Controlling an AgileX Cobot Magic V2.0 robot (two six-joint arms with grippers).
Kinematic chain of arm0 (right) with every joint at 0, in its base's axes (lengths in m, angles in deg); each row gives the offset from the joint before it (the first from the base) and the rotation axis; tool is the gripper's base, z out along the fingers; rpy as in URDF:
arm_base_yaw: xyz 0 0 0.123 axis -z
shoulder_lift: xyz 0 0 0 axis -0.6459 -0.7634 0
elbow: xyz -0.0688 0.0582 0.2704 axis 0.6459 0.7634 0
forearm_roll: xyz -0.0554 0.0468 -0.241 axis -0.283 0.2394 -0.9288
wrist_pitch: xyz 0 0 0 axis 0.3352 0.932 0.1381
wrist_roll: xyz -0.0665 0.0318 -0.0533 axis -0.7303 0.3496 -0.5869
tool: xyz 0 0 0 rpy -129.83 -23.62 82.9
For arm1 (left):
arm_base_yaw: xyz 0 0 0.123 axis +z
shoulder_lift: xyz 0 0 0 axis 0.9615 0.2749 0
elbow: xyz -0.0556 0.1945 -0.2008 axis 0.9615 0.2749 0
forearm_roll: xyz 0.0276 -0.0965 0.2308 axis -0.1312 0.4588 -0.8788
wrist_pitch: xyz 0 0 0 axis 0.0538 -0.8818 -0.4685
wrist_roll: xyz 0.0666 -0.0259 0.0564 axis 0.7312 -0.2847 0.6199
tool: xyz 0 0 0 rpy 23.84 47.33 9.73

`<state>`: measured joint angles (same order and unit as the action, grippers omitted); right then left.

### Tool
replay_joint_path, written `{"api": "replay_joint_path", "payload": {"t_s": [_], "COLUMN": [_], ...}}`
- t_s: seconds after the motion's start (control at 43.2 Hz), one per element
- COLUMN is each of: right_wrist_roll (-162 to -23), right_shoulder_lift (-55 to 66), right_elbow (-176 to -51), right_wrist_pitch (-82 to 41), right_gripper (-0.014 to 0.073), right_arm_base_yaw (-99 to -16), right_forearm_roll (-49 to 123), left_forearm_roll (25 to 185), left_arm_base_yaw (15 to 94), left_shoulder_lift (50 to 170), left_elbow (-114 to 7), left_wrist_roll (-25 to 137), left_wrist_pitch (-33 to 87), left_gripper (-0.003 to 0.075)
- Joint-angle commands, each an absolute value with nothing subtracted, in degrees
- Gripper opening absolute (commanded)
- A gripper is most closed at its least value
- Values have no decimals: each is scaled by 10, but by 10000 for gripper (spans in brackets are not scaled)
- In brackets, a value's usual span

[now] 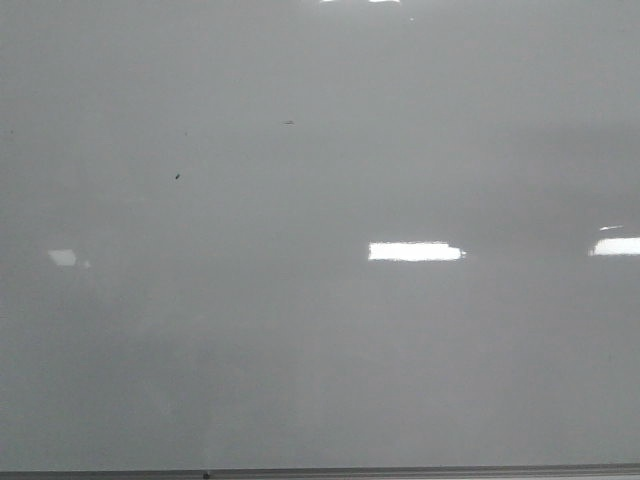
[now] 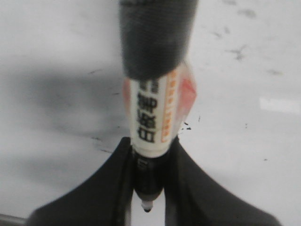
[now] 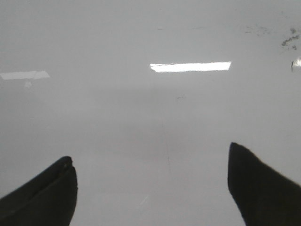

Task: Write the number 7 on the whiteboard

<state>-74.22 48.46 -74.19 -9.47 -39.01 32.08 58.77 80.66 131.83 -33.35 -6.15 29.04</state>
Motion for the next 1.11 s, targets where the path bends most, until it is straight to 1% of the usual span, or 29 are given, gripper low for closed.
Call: {"api": "replay_joint_path", "payload": {"t_s": [0.0,0.139,0.255,0.417,0.532,0.718,0.787,0.926,1.088], "right_wrist_roll": [-744,-744,-744,-744,-763,-825,-858,-937,-1011], "right_shoulder_lift": [475,475,467,439,406,342,317,266,206], "right_elbow": [-762,-763,-775,-803,-826,-868,-887,-923,-965], "right_wrist_pitch": [-138,-124,-99,-70,-45,1,21,62,111], "right_gripper": [664,664,664,664,664,664,664,664,664], "right_arm_base_yaw": [-390,-390,-390,-403,-429,-501,-543,-630,-732], "right_forearm_roll": [326,327,329,330,330,333,340,368,429], "left_forearm_roll": [643,640,642,643,643,643,635,604,564], "left_arm_base_yaw": [790,730,658,535,436,297,248,178,120], "left_shoulder_lift": [1256,1206,1182,1174,1174,1174,1174,1174,1174], "left_elbow": [-350,-350,-353,-380,-401,-417,-418,-418,-418], "left_wrist_roll": [-65,3,43,104,156,258,271,271,271], "left_wrist_pitch": [279,219,165,73,35,34,34,34,37], "left_gripper": [17,17,17,17,17,17,16,17,17]}}
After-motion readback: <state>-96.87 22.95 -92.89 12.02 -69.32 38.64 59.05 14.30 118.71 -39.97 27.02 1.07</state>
